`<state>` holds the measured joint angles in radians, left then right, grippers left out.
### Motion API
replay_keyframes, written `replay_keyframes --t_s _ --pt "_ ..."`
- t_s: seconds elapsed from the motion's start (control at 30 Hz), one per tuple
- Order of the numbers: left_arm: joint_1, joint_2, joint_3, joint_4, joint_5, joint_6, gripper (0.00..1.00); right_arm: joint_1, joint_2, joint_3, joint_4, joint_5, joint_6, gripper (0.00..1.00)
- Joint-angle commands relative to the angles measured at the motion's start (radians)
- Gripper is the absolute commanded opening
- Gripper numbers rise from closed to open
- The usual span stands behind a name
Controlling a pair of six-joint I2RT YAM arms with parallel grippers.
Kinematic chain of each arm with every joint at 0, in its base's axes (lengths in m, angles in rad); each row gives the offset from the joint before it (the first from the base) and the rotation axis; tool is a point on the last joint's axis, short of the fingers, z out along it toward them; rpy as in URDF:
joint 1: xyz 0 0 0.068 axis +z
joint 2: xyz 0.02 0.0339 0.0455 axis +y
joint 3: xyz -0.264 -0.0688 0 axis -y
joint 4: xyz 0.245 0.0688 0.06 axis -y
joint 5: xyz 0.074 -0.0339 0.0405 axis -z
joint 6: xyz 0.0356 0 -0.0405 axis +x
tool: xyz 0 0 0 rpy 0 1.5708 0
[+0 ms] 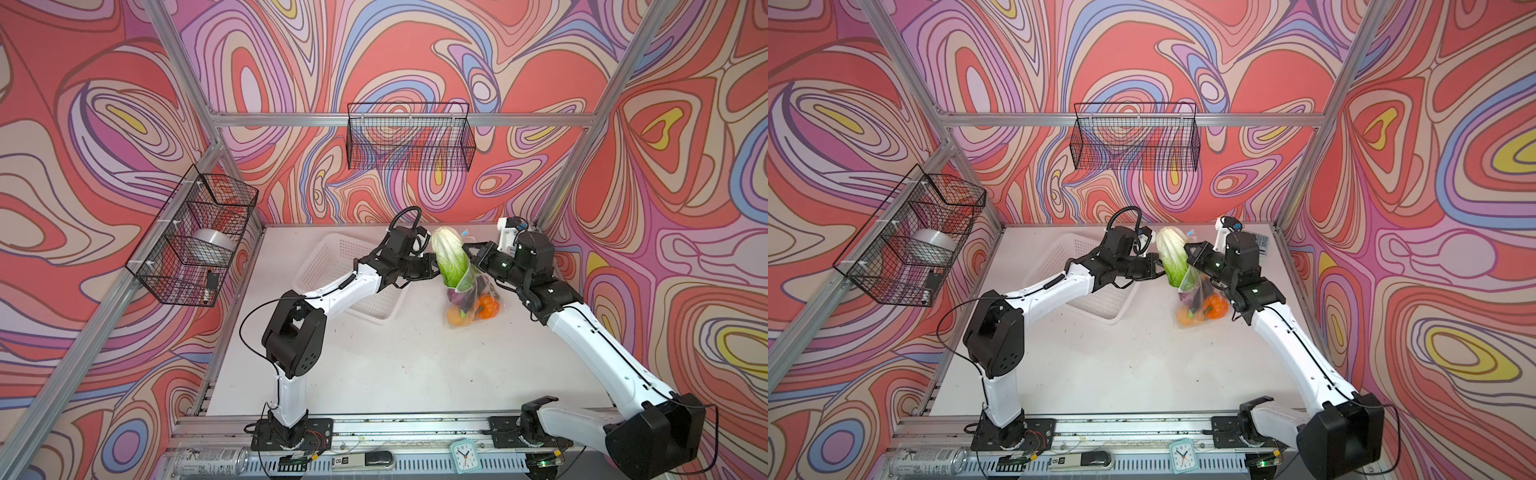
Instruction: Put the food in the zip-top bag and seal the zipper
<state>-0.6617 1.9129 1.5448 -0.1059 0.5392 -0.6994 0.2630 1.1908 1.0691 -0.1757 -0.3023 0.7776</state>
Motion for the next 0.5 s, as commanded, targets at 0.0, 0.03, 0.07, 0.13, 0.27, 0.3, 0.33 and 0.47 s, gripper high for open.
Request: replay_keyframes --t_s 0.0,0.03,0.07,0.13,0.27,0.3,0.33,0.47 --pt "-0.007 -0.009 0.046 -0.05 -0.028 0.062 0.0 -0.001 -0.031 0.002 0.03 0.005 -0.019 0.0" --pt "-0.005 -0.026 0.049 -0.075 -0.053 0.085 0.0 -0.001 -0.032 0.002 0.027 0.006 -0.021 0.0" --pt "-0.004 -0.042 0.046 -0.09 -0.074 0.105 0.0 -0.001 -0.03 0.001 0.025 0.008 -0.024 0.0" --pt "0.001 -0.089 0.036 -0.111 -0.126 0.143 0.0 -0.002 -0.027 -0.001 0.019 0.009 -0.028 0.0" --pt "0.005 -0.159 0.017 -0.117 -0.169 0.17 0.0 -0.002 -0.018 -0.009 0.027 0.009 -0.026 0.0" --pt "0.005 -0.172 0.015 -0.115 -0.172 0.169 0.0 -0.002 -0.015 -0.01 0.028 0.009 -0.024 0.0" --pt "0.006 -0.183 0.011 -0.115 -0.174 0.17 0.0 -0.002 -0.012 -0.011 0.03 0.008 -0.022 0.0" --pt "0.007 -0.234 -0.008 -0.108 -0.201 0.17 0.0 -0.003 -0.005 -0.014 0.028 -0.002 -0.02 0.0"
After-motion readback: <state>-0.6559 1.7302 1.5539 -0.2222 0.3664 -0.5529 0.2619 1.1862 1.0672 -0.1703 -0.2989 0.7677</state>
